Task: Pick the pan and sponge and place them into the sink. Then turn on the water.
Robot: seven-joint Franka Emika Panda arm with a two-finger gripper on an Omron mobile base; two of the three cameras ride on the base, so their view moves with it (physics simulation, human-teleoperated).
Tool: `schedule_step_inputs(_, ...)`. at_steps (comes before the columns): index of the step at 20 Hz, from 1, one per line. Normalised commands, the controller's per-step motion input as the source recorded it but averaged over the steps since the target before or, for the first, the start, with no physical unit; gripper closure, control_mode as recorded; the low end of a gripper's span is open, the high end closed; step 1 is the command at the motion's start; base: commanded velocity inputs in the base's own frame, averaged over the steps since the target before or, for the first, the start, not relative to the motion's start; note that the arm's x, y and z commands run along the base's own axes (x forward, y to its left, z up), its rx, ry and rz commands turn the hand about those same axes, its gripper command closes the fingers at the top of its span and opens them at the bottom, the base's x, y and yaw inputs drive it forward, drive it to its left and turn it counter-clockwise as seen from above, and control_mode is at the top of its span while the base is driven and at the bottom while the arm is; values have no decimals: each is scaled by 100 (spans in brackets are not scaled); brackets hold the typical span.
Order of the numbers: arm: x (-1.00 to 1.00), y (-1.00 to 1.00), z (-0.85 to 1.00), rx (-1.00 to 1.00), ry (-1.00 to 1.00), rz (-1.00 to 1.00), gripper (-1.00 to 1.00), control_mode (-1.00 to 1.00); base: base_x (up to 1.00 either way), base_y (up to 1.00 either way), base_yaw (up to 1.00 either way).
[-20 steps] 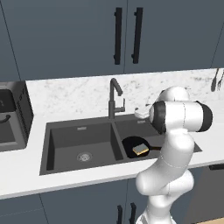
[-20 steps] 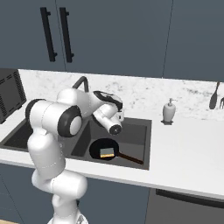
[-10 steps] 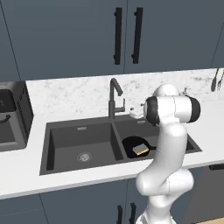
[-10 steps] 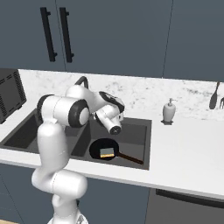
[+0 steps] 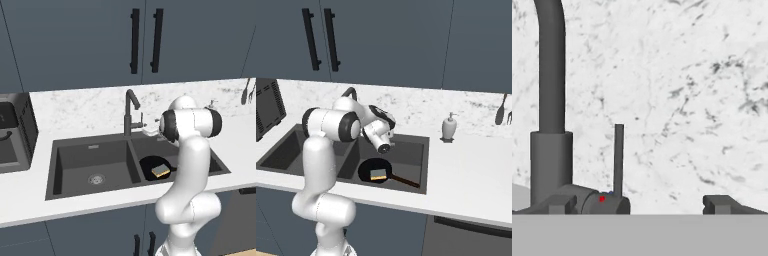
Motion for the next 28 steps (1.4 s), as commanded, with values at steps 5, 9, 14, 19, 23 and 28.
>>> schedule_step_inputs(5, 37, 12, -5, 0, -2, 0, -100, -100, 0, 0, 0)
schedule_step_inputs(9, 36, 13, 0, 0, -4, 0, -100, -100, 0, 0, 0)
schedule_step_inputs(14, 29, 19, 0, 0, -4, 0, -100, -100, 0, 0, 0)
schedule_step_inputs(19, 44, 8, 0, 0, -4, 0, -100, -100, 0, 0, 0)
schedule_step_inputs(23, 56, 0, -2, 0, -2, 0, -100, -100, 0, 0, 0)
schedule_step_inputs(28, 59, 0, -7, 0, 0, 0, -100, -100, 0, 0, 0)
